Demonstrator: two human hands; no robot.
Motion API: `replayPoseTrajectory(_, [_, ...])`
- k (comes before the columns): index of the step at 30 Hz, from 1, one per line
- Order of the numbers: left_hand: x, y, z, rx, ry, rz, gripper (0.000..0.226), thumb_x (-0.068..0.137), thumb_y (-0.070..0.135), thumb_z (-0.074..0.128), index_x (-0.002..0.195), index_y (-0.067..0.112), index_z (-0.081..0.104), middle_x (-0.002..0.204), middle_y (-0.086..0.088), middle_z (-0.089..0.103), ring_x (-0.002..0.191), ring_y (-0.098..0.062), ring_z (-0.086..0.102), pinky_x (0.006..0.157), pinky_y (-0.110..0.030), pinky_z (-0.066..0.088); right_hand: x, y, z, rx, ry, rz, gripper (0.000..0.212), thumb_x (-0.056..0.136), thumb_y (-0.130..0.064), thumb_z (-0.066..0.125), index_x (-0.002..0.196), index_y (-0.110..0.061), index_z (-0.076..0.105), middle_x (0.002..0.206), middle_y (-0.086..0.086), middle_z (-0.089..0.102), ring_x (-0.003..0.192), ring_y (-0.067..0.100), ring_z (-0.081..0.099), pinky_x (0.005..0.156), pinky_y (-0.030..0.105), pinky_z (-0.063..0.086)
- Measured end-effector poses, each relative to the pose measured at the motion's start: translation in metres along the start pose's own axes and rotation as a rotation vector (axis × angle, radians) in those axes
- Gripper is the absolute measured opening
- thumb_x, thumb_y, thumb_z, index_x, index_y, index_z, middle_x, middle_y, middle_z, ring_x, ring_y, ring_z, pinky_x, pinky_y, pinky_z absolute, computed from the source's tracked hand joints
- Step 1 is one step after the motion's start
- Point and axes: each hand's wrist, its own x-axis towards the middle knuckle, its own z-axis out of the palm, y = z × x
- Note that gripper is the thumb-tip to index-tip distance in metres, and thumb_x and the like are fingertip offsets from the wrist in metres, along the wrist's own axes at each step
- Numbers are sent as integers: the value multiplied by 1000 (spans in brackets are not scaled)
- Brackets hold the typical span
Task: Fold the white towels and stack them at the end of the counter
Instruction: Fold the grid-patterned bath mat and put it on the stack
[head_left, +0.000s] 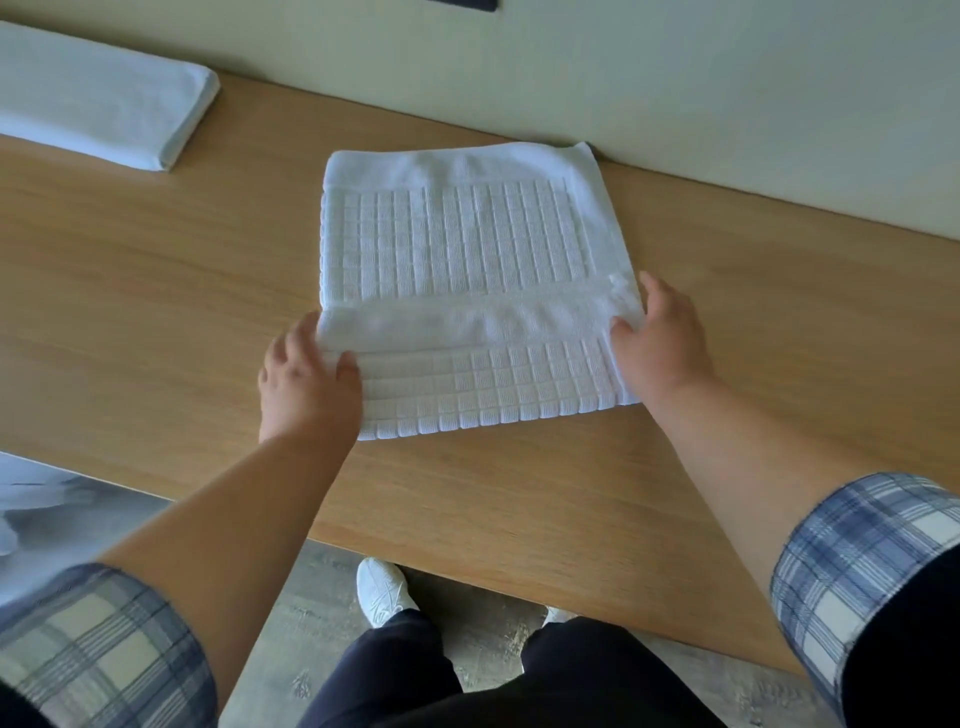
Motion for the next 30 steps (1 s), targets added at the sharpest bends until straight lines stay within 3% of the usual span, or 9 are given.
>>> replayPoseTrajectory(2, [-8, -4, -3, -141, 14, -183, 58, 93, 42, 51, 145, 30, 28, 130, -3, 52, 96, -20, 58, 74, -39, 50, 1, 1, -5, 40, -34, 172, 65, 91, -38, 59, 148, -23, 34, 140, 6, 49, 116, 29, 57, 93, 40, 50])
replayPoseTrajectory(4, [-6, -5, -3, -106, -9, -199, 45, 94, 42, 52, 134, 22, 46, 102, 5, 63, 71, -6, 53, 54, -27, 39, 2, 4, -8, 31, -118, 261, 57, 92, -41, 57, 142, -20, 38, 113, 1, 61, 82, 20, 62, 63, 31, 47])
replayPoseTrajectory(7, [5, -7, -7, -55, -46, -161, 33, 96, 46, 53, 116, 20, 57, 80, 13, 56, 66, -7, 52, 51, -26, 35, -3, 9, -12, 45, -180, 309, 39, 94, -42, 53, 125, -18, 46, 84, -3, 59, 67, 17, 58, 53, 28, 39])
replayPoseTrajectory(12, [21, -4, -23, 15, -125, -121, 33, 94, 51, 54, 115, 25, 49, 91, 3, 60, 73, -17, 57, 58, -33, 42, -39, 15, -14, 53, -222, 338, 42, 98, -41, 51, 132, -17, 43, 90, -2, 62, 69, 16, 59, 52, 28, 40])
replayPoseTrajectory(15, [21, -1, -29, 110, -14, 18, 42, 94, 43, 59, 128, 23, 45, 125, -9, 54, 106, -30, 55, 88, -46, 47, -65, 16, -14, -110, -97, 190, 66, 97, -36, 55, 153, -21, 24, 137, 9, 52, 112, 27, 58, 88, 38, 51])
replayPoseTrajectory(17, [11, -1, -29, 171, 44, 333, 46, 95, 43, 54, 134, 24, 41, 137, -11, 44, 124, -34, 43, 104, -48, 37, -81, 10, -11, -218, -13, -88, 70, 97, -37, 53, 156, -24, 19, 159, 9, 27, 144, 29, 29, 117, 43, 29])
replayPoseTrajectory(22, [2, -31, -20, 673, -463, 883, 89, 88, 70, 37, 151, 41, -20, 162, 8, -21, 148, -14, -18, 121, -37, -7, -109, 2, 11, -506, -452, -352, 94, 88, -75, 37, 157, -31, -9, 163, -5, -25, 147, 14, -29, 121, 42, -13])
replayPoseTrajectory(25, [21, -46, -25, 730, -459, 929, 82, 93, 65, 31, 147, 39, -26, 153, 9, -38, 140, -10, -36, 116, -33, -21, -122, 9, 15, -497, -402, -259, 102, 88, -73, 45, 157, -27, -13, 161, -7, -25, 148, 12, -26, 123, 41, -8])
replayPoseTrajectory(30, [52, -49, -40, 711, -380, 963, 72, 97, 32, 51, 157, 33, 10, 165, 5, 4, 151, -14, 3, 118, -32, -2, -128, 18, 10, -510, -179, -223, 68, 96, -27, 56, 157, -20, 27, 166, 3, 17, 152, 20, 17, 121, 42, 22])
